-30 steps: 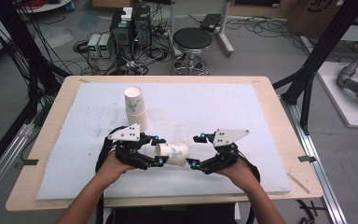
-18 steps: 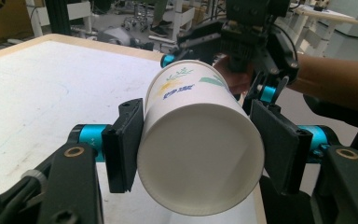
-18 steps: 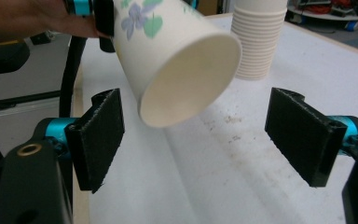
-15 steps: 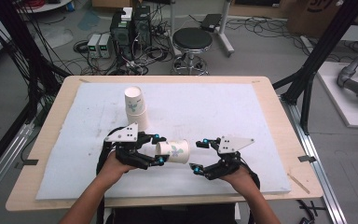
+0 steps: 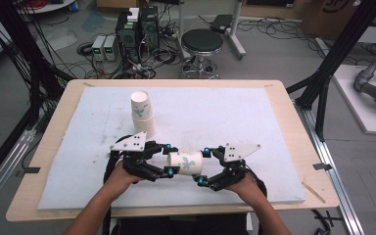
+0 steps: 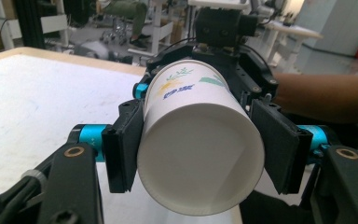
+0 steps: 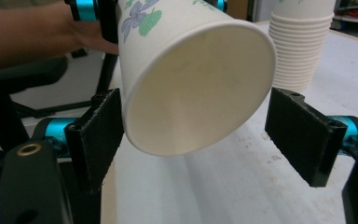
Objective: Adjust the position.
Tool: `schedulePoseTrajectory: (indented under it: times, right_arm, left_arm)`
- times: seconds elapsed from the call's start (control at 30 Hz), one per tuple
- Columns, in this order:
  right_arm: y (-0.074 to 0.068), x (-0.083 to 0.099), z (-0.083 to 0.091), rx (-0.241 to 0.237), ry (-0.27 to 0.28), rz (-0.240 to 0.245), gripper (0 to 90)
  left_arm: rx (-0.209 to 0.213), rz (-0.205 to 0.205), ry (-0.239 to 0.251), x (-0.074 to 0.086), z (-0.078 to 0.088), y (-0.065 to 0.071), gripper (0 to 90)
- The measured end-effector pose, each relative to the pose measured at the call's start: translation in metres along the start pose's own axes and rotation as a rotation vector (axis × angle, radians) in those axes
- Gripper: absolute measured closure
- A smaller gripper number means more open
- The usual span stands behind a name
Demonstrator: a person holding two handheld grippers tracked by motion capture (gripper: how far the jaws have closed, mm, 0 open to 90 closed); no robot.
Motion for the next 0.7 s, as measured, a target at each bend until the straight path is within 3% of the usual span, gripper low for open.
schedulePoseTrajectory:
  times: [0.2, 0.37, 0.47, 0.57, 0.6, 0.63, 0.67, 0.7]
  right_arm:
    - [-0.0010, -0.0035, 0.0037, -0.028, 0.035, -0.011, 20.3]
    - [-0.0043, -0.0042, 0.0047, -0.063, 0.039, 0.000, 26.9]
    - [-0.0042, -0.0061, 0.0056, -0.063, 0.051, -0.020, 28.4]
    - [-0.0045, -0.0077, 0.0058, -0.059, 0.047, -0.025, 29.1]
    - [-0.0045, -0.0083, 0.0060, -0.062, 0.046, -0.025, 29.8]
    - [-0.0046, -0.0089, 0.0061, -0.063, 0.041, -0.021, 30.0]
    - [-0.0044, -0.0101, 0.0062, -0.058, 0.040, -0.013, 30.0]
    - [-0.0049, -0.0109, 0.0064, -0.054, 0.033, -0.012, 30.1]
  left_arm:
    - [0.012, -0.002, 0.017, -0.0004, -0.0001, 0.0013, 37.0]
    - [0.028, 0.010, 0.038, 0.0007, 0.0005, 0.0019, 37.1]
    - [0.023, 0.039, 0.060, 0.0021, 0.0015, 0.0009, 36.7]
    - [0.003, 0.047, 0.045, 0.0044, 0.0016, -0.0006, 34.8]
    - [0.003, 0.047, 0.045, 0.0044, 0.0016, -0.0006, 30.0]
    - [-0.032, 0.051, -0.006, 0.0049, 0.0004, -0.0028, 23.0]
    - [-0.032, 0.051, -0.006, 0.0049, 0.0004, -0.0028, 18.1]
    - [-0.041, 0.057, -0.039, 0.0039, 0.0003, -0.0035, 15.8]
Point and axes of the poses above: each handheld gripper's, and its own axes: z roughly backward along the jaws, x roughly out of its underside, y roughly to its right, the point moved 6 cm from there along -z, roughly forward along the jaws, and after that the axes turned 15 degrees about -z, right-handed, at the moved point
